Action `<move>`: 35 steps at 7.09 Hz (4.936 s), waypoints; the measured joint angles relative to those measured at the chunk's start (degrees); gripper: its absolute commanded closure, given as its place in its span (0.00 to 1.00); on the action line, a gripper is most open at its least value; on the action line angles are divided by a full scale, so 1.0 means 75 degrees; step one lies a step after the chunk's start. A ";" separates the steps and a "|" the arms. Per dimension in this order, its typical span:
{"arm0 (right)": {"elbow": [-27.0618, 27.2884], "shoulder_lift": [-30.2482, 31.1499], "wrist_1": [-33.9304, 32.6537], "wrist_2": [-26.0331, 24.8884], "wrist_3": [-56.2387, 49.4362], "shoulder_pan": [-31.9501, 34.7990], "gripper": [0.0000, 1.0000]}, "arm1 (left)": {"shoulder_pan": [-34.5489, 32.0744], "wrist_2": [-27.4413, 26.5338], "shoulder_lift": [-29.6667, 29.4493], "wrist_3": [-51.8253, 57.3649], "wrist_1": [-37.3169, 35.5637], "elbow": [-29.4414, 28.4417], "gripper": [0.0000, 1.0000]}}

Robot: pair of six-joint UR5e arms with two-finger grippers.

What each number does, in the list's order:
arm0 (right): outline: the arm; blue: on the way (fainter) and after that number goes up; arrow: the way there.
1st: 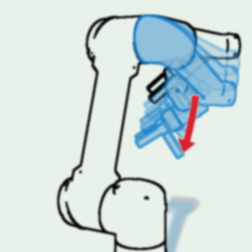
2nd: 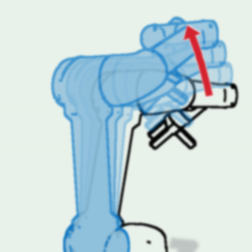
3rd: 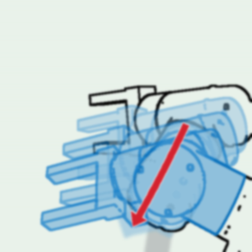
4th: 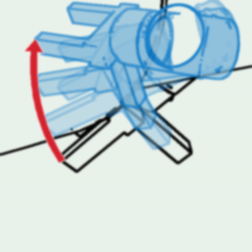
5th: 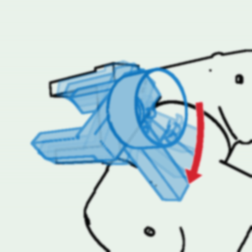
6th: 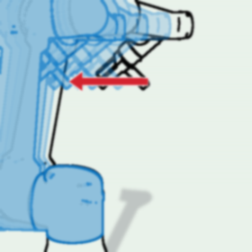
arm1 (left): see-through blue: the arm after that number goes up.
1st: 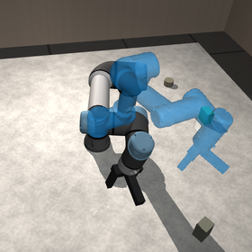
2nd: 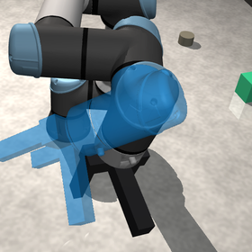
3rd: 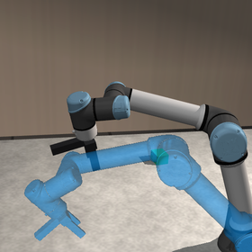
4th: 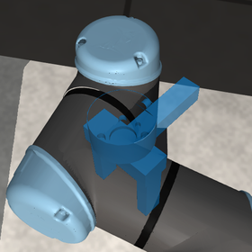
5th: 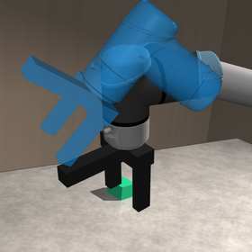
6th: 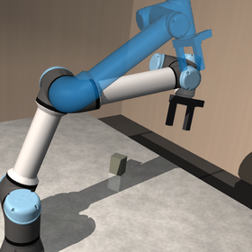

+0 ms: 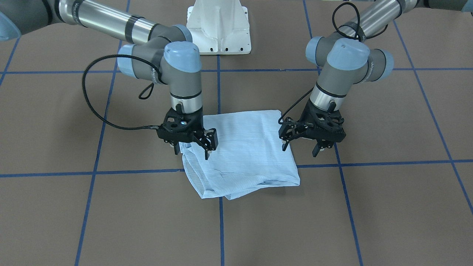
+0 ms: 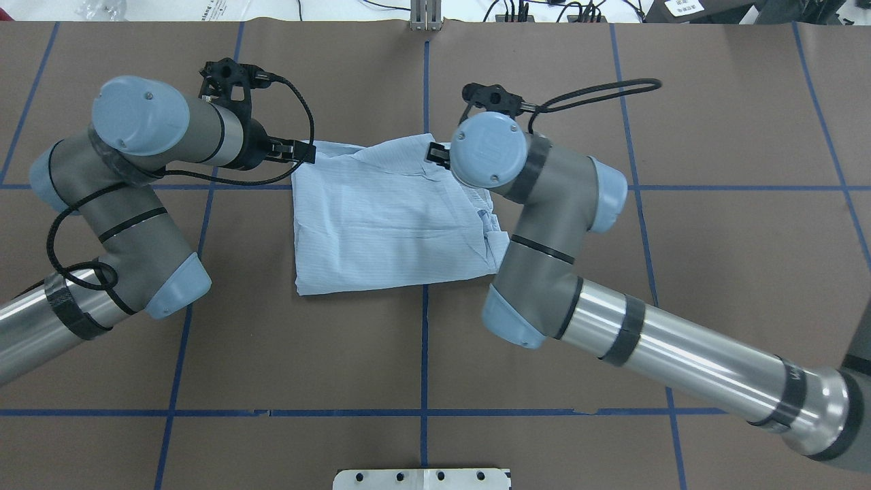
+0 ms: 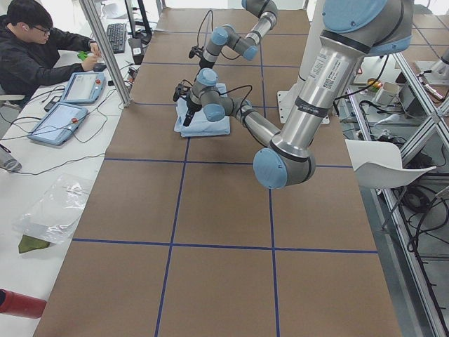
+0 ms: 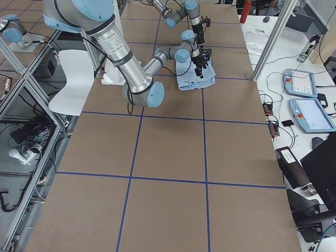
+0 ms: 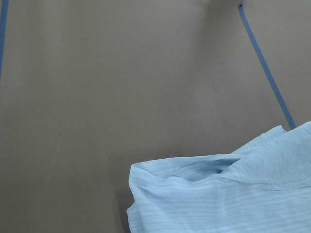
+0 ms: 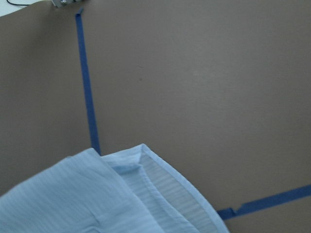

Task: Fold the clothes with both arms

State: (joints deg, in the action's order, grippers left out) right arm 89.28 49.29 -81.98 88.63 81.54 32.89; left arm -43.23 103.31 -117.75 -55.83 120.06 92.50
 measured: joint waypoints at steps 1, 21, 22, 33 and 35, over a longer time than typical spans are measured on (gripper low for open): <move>0.0741 0.0325 -0.0669 0.0377 -0.0561 0.0139 0.00 | -0.0066 0.0161 0.0154 0.0146 -0.0030 0.0196 0.00; 0.1470 0.6248 -0.1086 0.5746 -1.0392 0.7252 0.00 | -0.6340 0.4939 0.4680 0.6545 -0.2046 0.0203 0.00; 0.1470 0.6278 -0.1091 0.5717 -1.0416 0.7252 0.00 | -0.6334 0.4901 0.4759 0.6550 -0.1906 0.0297 0.00; 0.1510 0.6343 -0.1091 0.5707 -1.0429 0.7244 0.00 | -0.5779 0.3529 0.4904 0.7185 -0.1315 0.0105 0.00; 0.1510 0.6342 -0.1093 0.5711 -1.0429 0.7241 0.00 | -0.5779 0.3523 0.4906 0.7186 -0.1313 0.0097 0.00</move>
State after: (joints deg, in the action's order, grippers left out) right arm 100.61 96.86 -90.17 131.46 3.32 87.19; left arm -86.57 129.74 -80.95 -1.94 110.21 93.23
